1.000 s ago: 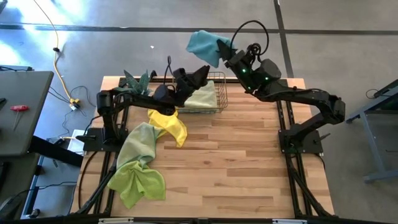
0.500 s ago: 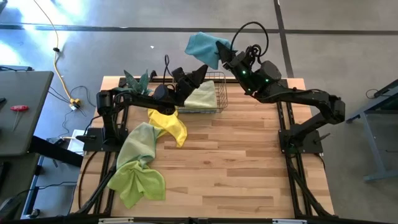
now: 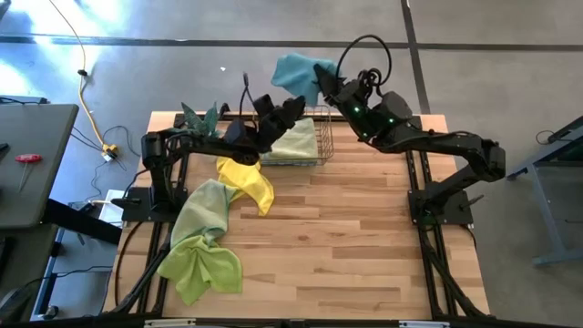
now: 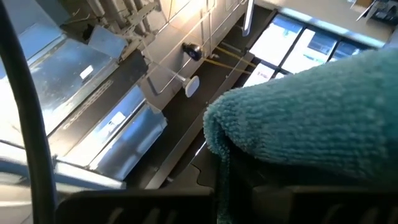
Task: Fold microfiber towels
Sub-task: Put the blue microfiber cloth in the basket
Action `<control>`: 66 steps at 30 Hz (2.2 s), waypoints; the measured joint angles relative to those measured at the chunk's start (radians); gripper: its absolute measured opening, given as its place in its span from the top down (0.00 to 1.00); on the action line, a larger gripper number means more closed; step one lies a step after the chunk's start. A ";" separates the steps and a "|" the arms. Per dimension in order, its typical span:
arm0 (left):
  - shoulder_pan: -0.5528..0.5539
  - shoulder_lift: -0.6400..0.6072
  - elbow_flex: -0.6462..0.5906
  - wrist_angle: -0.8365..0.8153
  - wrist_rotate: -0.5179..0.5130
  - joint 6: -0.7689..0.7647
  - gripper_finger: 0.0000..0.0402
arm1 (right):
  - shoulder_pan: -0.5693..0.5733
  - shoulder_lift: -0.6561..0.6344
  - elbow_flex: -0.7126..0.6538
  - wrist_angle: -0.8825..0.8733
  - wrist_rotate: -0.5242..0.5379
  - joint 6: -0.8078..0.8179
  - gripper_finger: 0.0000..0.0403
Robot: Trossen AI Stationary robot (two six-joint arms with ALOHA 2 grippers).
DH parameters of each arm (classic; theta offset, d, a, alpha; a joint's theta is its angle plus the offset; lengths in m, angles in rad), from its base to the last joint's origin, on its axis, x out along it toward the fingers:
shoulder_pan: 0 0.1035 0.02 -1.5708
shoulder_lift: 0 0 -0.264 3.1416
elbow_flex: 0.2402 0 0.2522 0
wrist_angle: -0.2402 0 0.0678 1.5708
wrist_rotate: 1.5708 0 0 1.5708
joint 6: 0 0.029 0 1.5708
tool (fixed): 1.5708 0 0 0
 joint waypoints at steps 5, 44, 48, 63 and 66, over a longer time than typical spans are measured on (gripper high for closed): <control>0.002 0.000 0.072 0.000 0.101 0.050 0.55 | 0.000 0.000 0.000 0.000 -0.029 0.000 1.00; 0.030 -0.166 -0.026 -0.523 0.427 0.846 0.55 | 0.026 -0.089 0.000 -0.418 0.332 -0.271 1.00; -0.004 -0.202 0.039 -0.828 0.163 1.149 0.55 | 0.023 -0.089 0.000 -0.420 0.362 -0.328 1.00; -0.103 -0.189 0.169 -0.988 -0.221 1.526 0.55 | 0.005 -0.090 0.000 -0.480 0.385 -0.271 1.00; -0.101 -0.166 0.166 -0.995 -0.241 1.531 0.55 | 0.008 -0.085 0.000 -0.479 0.359 -0.266 1.00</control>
